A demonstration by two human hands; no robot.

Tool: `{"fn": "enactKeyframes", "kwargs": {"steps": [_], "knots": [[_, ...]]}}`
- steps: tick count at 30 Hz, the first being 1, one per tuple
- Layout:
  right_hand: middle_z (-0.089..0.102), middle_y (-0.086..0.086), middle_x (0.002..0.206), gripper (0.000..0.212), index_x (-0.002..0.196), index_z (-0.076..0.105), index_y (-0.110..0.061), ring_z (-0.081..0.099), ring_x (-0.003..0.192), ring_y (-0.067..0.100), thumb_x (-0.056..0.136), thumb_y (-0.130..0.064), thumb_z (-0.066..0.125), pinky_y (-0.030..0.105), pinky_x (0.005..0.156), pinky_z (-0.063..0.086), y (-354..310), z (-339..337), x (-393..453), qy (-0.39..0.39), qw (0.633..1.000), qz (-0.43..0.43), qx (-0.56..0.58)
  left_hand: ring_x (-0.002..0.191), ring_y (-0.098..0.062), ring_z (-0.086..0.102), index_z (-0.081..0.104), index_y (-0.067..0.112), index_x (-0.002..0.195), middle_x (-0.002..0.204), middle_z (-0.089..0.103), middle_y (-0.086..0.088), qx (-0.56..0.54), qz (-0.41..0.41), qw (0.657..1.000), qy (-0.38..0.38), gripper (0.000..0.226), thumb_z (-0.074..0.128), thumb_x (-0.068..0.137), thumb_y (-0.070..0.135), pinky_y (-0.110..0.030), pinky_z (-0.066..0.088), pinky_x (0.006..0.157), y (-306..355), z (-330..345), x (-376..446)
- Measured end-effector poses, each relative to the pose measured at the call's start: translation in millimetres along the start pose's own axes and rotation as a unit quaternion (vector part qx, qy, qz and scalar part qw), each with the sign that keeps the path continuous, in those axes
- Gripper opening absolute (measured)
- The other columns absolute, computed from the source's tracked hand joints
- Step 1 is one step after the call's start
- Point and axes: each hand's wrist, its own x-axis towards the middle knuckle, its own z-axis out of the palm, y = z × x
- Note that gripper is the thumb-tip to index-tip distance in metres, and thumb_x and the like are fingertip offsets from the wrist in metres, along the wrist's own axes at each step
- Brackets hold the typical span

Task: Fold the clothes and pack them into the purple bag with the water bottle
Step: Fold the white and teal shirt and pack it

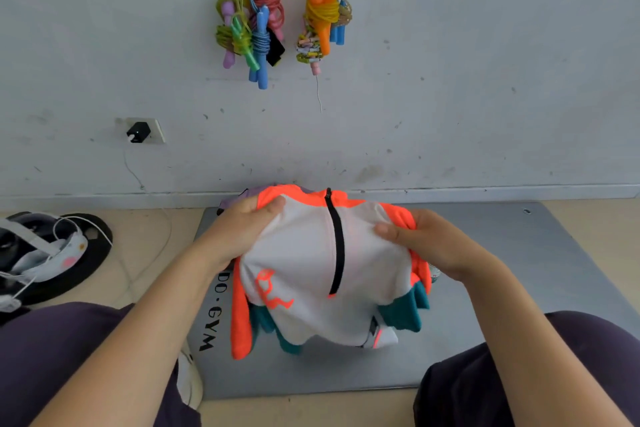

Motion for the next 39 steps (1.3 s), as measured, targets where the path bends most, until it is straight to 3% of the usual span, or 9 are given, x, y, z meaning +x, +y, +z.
{"fn": "enactKeyframes", "kwargs": {"steps": [3,6,9,12,15,20,23,29,39], "knots": [[0.076,-0.006,0.091,0.021,0.096,0.074,-0.030,0.072,0.087,0.011,0.089,-0.047,0.063,0.032,0.080,0.056,3.1,-0.3,6.9,0.069,0.997,-0.020,-0.016,0.097,-0.009,0.068,0.074,0.044,0.095,0.098,0.075,0.015,0.120,-0.009,0.990,-0.080,0.038,0.069,0.068,0.071,-0.038,0.050,0.099,-2.4,-13.3,-0.3],[0.072,-0.019,0.077,0.013,0.085,0.072,-0.038,0.065,0.070,-0.004,0.088,-0.047,0.062,0.012,0.064,0.050,1.8,0.7,10.9,0.127,0.990,-0.034,-0.045,0.106,-0.003,0.066,0.069,0.044,0.111,0.111,0.072,0.017,0.198,-0.024,0.955,-0.221,0.063,0.076,0.057,0.076,-0.035,0.048,0.100,-4.3,-23.4,-2.7],[0.054,-0.018,0.059,0.025,0.067,0.066,-0.025,0.048,0.055,0.001,0.083,-0.043,0.070,0.011,0.052,0.039,5.2,-2.1,15.5,0.136,0.989,-0.038,-0.048,0.083,0.006,0.069,0.075,0.044,0.093,0.091,0.075,0.020,0.103,0.053,0.982,-0.151,0.037,0.078,0.064,0.067,-0.018,0.053,0.076,-3.7,-24.4,-1.4],[0.064,-0.003,0.071,0.032,0.087,0.070,-0.014,0.055,0.067,0.008,0.080,-0.045,0.073,0.027,0.066,0.045,1.4,-8.3,13.6,0.120,0.992,-0.031,-0.028,0.085,-0.007,0.070,0.077,0.037,0.090,0.095,0.077,0.007,0.033,0.047,0.998,-0.009,0.040,0.076,0.064,0.067,-0.034,0.057,0.083,-7.0,-25.7,6.3],[0.071,-0.010,0.072,0.010,0.086,0.074,-0.031,0.062,0.065,0.003,0.087,-0.039,0.068,0.021,0.062,0.049,-7.1,-12.5,12.6,0.163,0.985,-0.054,-0.014,0.075,0.001,0.064,0.075,0.040,0.086,0.082,0.074,0.017,0.066,0.050,0.994,0.077,0.026,0.065,0.072,0.060,-0.028,0.051,0.076,-5.2,-25.7,11.2],[0.070,-0.019,0.071,0.011,0.087,0.073,-0.043,0.062,0.062,-0.005,0.091,-0.042,0.062,0.017,0.062,0.050,-29.0,-9.5,-0.7,0.200,0.976,-0.072,-0.042,0.067,-0.012,0.047,0.065,0.002,0.086,0.072,0.054,0.002,0.145,0.110,0.968,0.174,0.042,0.066,0.089,0.045,-0.026,0.038,0.062,11.3,-22.8,-2.3],[0.070,-0.018,0.066,0.019,0.096,0.073,-0.035,0.063,0.057,-0.002,0.091,-0.047,0.059,0.027,0.065,0.050,-40.1,-9.9,-20.2,0.185,0.978,-0.060,-0.070,0.065,-0.013,0.044,0.061,-0.001,0.084,0.071,0.051,0.000,0.171,0.123,0.962,0.172,0.042,0.064,0.092,0.040,-0.024,0.035,0.059,21.3,-25.9,-24.5],[0.076,-0.009,0.096,0.024,0.101,0.073,-0.035,0.070,0.095,0.013,0.090,-0.051,0.059,0.042,0.093,0.053,-67.1,-2.2,-60.4,0.142,0.986,-0.074,-0.044,0.066,-0.012,0.047,0.065,0.008,0.079,0.070,0.054,0.003,0.172,0.151,0.958,0.173,0.029,0.065,0.092,0.034,-0.014,0.037,0.055,52.5,-30.9,-70.9],[0.076,-0.003,0.083,0.033,0.089,0.075,-0.025,0.070,0.080,0.014,0.085,-0.055,0.062,0.032,0.073,0.055,-109.6,-21.5,-24.6,0.212,0.969,-0.109,-0.058,0.059,-0.004,0.048,0.067,0.011,0.080,0.065,0.055,0.012,0.157,0.148,0.959,0.185,0.038,0.066,0.086,0.048,-0.019,0.040,0.059,83.7,-55.1,-33.7]]}}
